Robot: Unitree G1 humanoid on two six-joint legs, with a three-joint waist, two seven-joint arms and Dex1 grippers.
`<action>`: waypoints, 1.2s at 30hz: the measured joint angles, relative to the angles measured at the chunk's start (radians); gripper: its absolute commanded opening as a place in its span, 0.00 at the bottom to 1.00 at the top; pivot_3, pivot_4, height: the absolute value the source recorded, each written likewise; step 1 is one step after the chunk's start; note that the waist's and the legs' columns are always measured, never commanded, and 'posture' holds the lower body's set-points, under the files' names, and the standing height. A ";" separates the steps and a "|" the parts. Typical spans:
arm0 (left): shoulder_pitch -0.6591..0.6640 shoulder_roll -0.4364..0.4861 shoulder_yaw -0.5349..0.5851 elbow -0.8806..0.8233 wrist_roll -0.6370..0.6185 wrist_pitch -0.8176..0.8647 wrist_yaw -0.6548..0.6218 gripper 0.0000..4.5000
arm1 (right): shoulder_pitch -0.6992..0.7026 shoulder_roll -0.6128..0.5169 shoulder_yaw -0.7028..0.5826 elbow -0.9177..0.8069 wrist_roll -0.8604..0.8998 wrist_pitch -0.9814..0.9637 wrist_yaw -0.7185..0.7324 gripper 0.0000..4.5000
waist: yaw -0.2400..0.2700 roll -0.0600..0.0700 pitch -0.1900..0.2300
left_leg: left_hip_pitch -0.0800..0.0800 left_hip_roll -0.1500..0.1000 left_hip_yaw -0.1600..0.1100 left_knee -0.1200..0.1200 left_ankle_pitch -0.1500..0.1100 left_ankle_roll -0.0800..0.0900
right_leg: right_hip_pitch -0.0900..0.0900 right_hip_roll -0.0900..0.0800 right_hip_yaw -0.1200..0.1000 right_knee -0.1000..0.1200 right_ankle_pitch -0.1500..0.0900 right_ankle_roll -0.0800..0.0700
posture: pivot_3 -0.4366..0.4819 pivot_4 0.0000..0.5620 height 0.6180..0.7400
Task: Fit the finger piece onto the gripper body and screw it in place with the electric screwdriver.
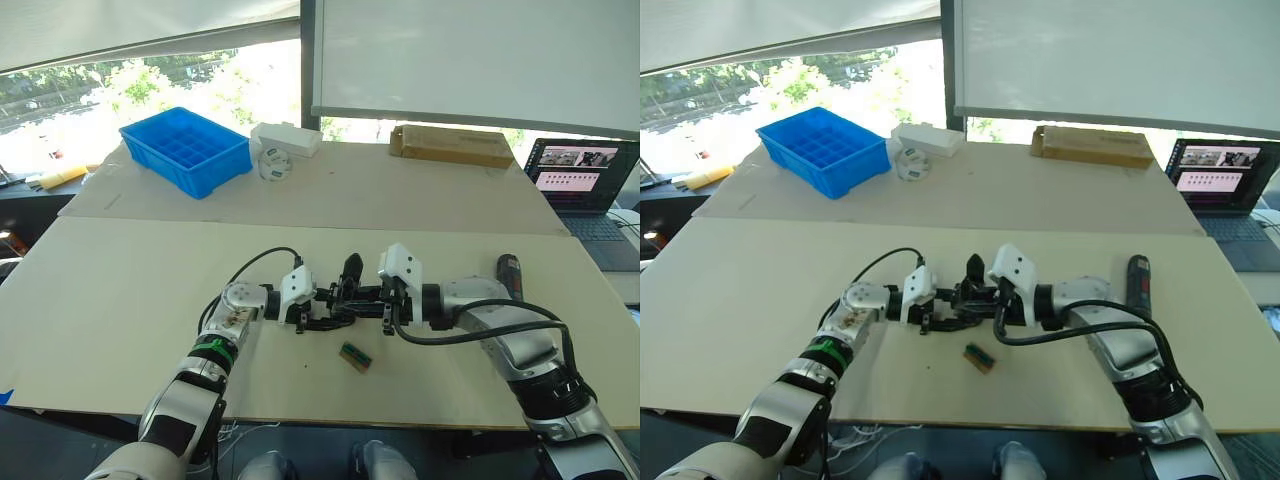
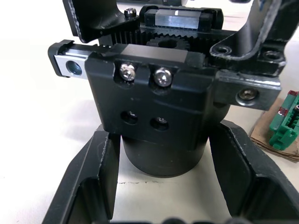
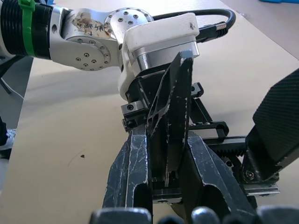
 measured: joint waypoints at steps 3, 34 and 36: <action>0.001 0.003 0.000 0.000 0.000 0.001 0.002 0.51 | -0.024 -0.004 0.014 -0.001 -0.005 0.026 -0.001 0.09 | -0.004 0.000 0.000 | 0.002 0.000 0.000 0.000 0.000 0.000 | 0.002 -0.002 0.000 0.000 0.000 0.000 | 0.48 0.27 1.00; 0.024 0.005 0.007 -0.040 -0.010 0.022 0.004 0.51 | -0.042 -0.035 -0.077 -0.169 0.074 0.060 0.042 0.99 | -0.007 0.000 0.000 | -0.006 -0.001 0.000 0.000 -0.001 0.001 | -0.005 -0.004 -0.002 0.000 0.000 0.000 | 0.48 0.27 1.00; 0.027 0.005 0.011 -0.041 -0.011 0.021 0.004 0.51 | -0.042 -0.022 -0.093 -0.163 0.074 0.024 0.038 0.99 | -0.008 0.000 0.000 | -0.005 -0.001 0.000 0.000 -0.001 0.001 | -0.005 -0.004 -0.002 0.000 0.000 0.000 | 0.48 0.27 1.00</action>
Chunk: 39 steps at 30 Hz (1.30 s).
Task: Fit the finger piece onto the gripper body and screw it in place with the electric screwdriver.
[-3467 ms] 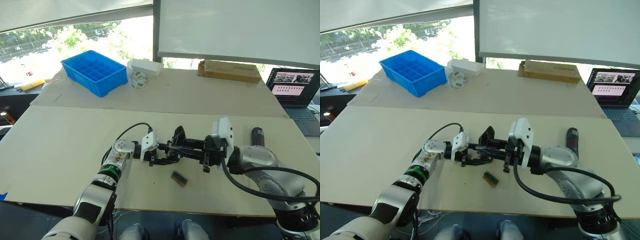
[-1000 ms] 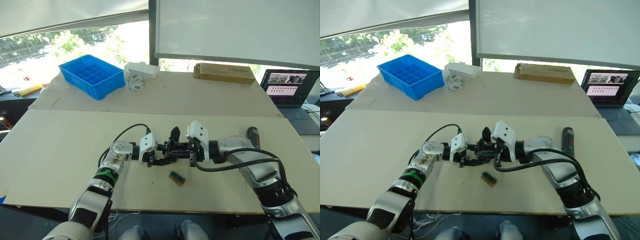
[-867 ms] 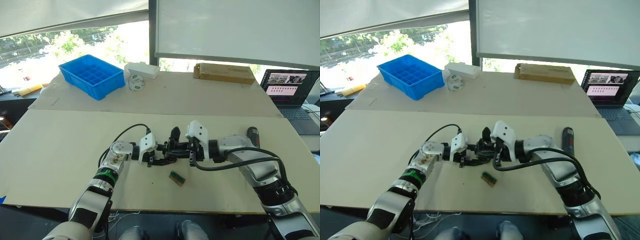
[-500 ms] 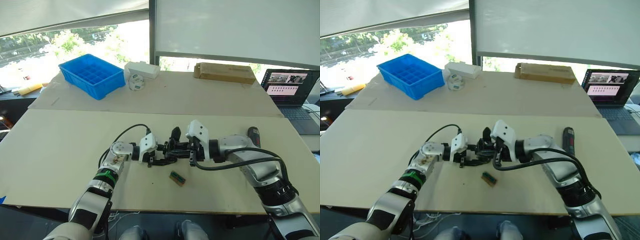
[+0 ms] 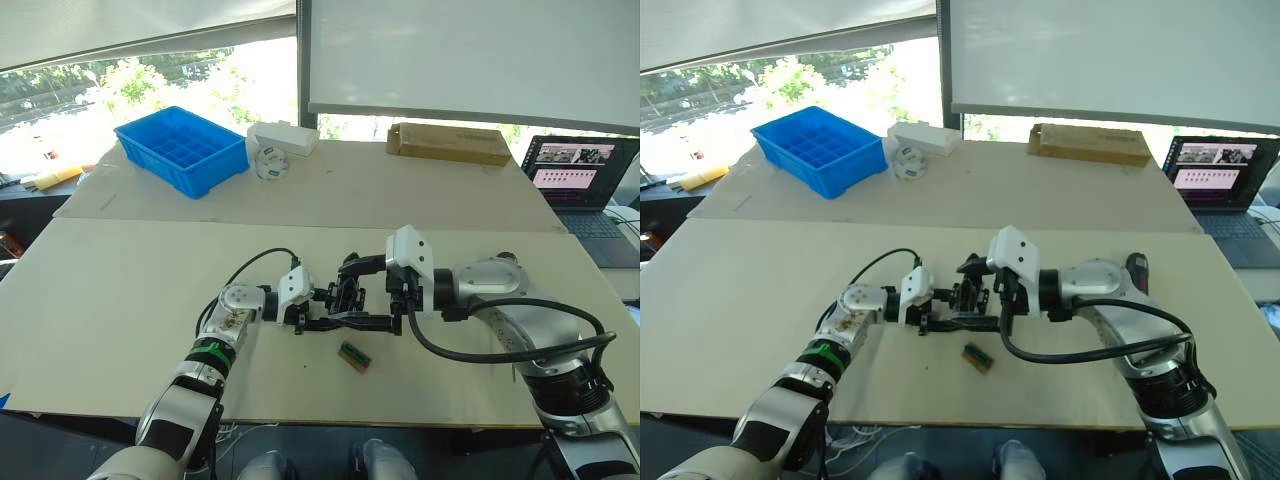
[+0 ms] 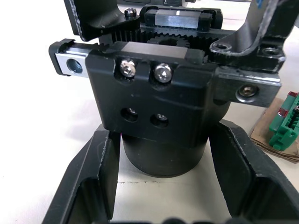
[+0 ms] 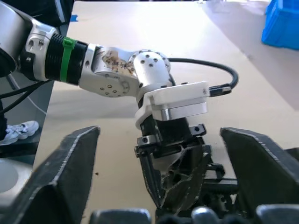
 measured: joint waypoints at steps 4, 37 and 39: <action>0.005 -0.007 0.002 -0.003 0.000 0.000 0.010 0.51 | 0.014 0.038 -0.049 0.003 0.024 -0.080 0.004 0.99 | 0.001 0.000 0.000 | 0.000 0.000 0.000 0.000 0.000 0.000 | 0.000 0.000 0.000 0.000 0.000 0.000 | 0.48 0.27 1.00; 0.290 0.477 0.330 -0.693 -0.425 0.500 -0.105 0.99 | 1.099 0.172 -0.972 -0.365 0.181 -0.185 -0.300 1.00 | 0.018 0.005 0.003 | 0.003 -0.001 0.000 -0.003 -0.001 0.000 | 0.002 0.000 0.005 0.000 -0.008 0.013 | 0.48 0.27 1.00; 0.292 0.460 0.317 -0.742 -0.434 0.522 -0.098 0.99 | 1.102 0.157 -0.972 -0.346 0.181 -0.179 -0.312 1.00 | 0.016 0.005 0.003 | 0.004 -0.001 0.000 -0.003 -0.001 0.000 | 0.002 -0.001 0.006 0.000 -0.008 0.013 | 0.48 0.27 1.00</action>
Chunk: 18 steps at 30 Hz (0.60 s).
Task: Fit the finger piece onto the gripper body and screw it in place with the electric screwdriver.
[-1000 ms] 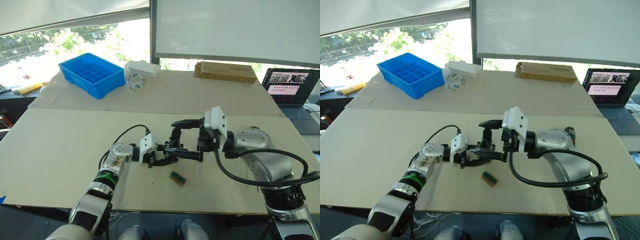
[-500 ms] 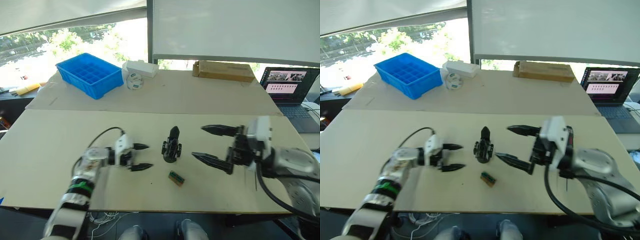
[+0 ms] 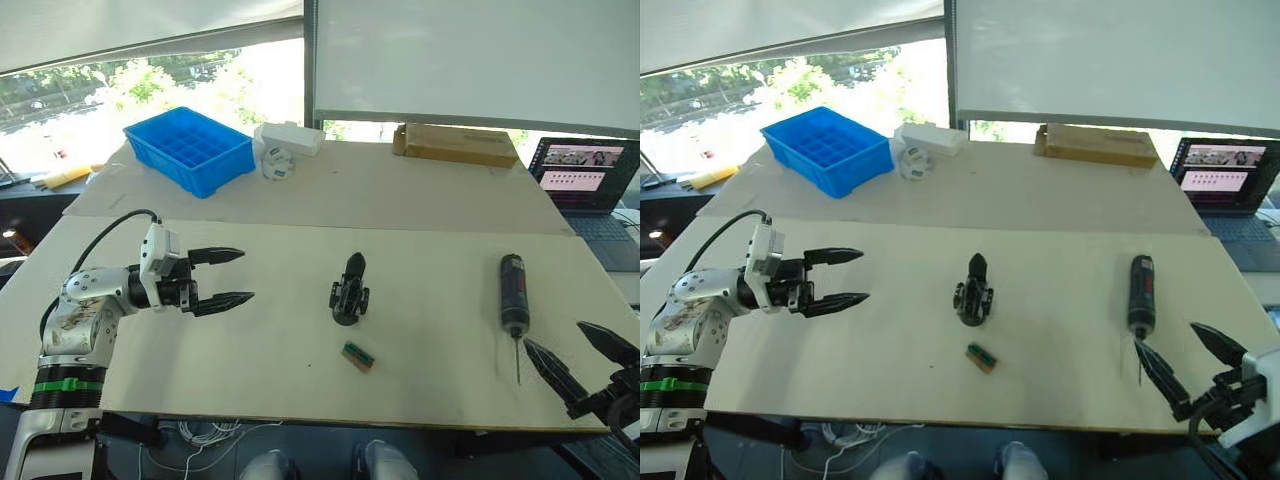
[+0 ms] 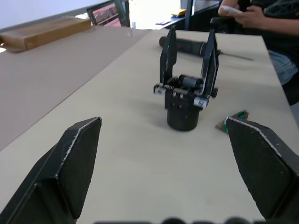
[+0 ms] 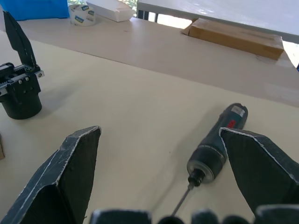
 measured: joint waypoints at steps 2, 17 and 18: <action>0.003 -0.014 -0.012 -0.041 -0.013 0.016 0.009 0.99 | -0.019 -0.036 -0.001 0.037 0.001 0.029 -0.029 1.00 | -0.001 0.000 0.000 | 0.000 0.000 0.000 0.000 0.000 0.000 | 0.000 0.000 0.001 0.000 0.000 -0.001 | 0.48 0.27 1.00; -0.017 -0.070 -0.082 -0.225 -0.099 0.131 0.055 0.99 | -0.639 -0.578 0.272 0.591 0.080 0.757 -0.178 1.00 | 0.004 0.001 0.001 | 0.001 -0.001 0.001 -0.005 0.001 -0.001 | -0.001 0.003 0.007 -0.002 0.004 -0.012 | 0.48 0.27 1.00; -0.014 -0.069 -0.082 -0.228 -0.105 0.133 0.055 0.99 | -0.684 -0.578 0.301 0.629 0.073 0.780 -0.183 1.00 | 0.005 0.001 0.001 | 0.001 -0.001 0.001 -0.005 0.002 -0.001 | 0.000 0.004 0.007 -0.002 0.004 -0.012 | 0.48 0.27 1.00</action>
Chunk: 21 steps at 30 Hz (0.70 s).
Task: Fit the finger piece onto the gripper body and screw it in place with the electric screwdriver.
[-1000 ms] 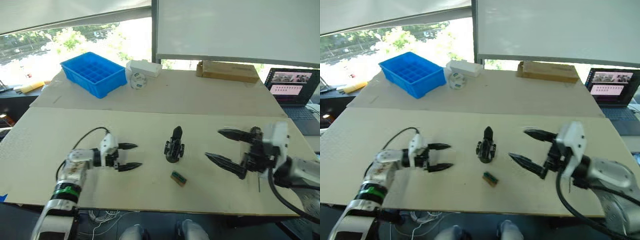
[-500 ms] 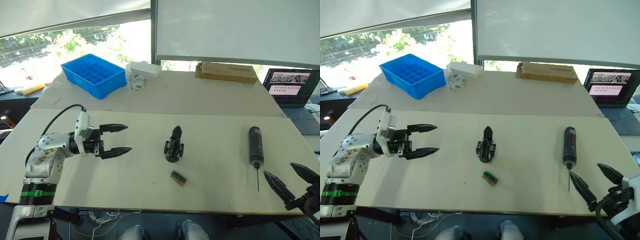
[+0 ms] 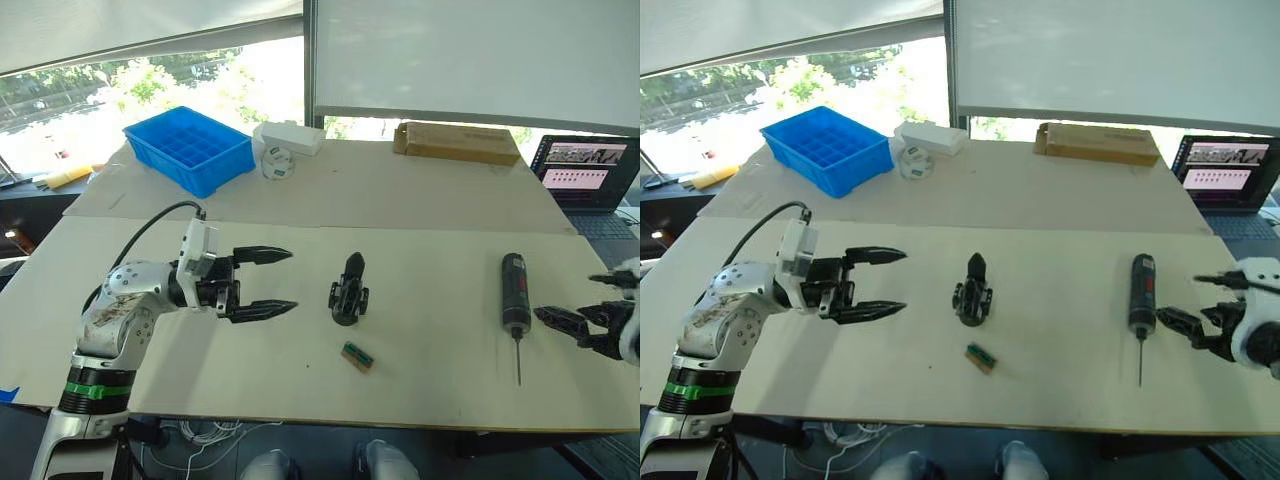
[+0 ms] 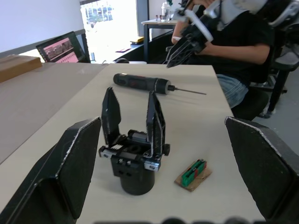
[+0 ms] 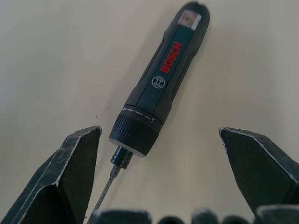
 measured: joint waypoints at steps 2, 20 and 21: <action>0.006 -0.002 -0.006 -0.008 -0.003 0.001 0.002 0.99 | -0.095 0.006 0.064 0.085 -0.016 0.024 -0.006 1.00 | -0.001 0.000 0.000 | 0.000 0.000 0.001 0.000 0.000 0.000 | 0.000 0.000 0.000 0.000 0.000 0.000 | 0.48 0.27 1.00; 0.054 -0.003 -0.013 -0.039 -0.006 -0.007 -0.004 1.00 | -0.458 0.111 0.353 0.508 -0.246 0.013 0.005 0.82 | -0.013 0.000 0.000 | 0.000 0.001 0.003 0.001 0.001 -0.002 | 0.000 0.001 -0.006 0.000 0.000 0.002 | 0.48 0.27 1.00; 0.054 -0.003 -0.013 -0.040 -0.006 -0.007 -0.005 1.00 | -0.458 0.111 0.359 0.508 -0.255 0.010 0.011 0.73 | -0.013 0.000 0.000 | 0.000 0.001 0.003 0.001 0.001 -0.002 | 0.000 0.001 -0.006 0.000 -0.001 0.002 | 0.48 0.27 1.00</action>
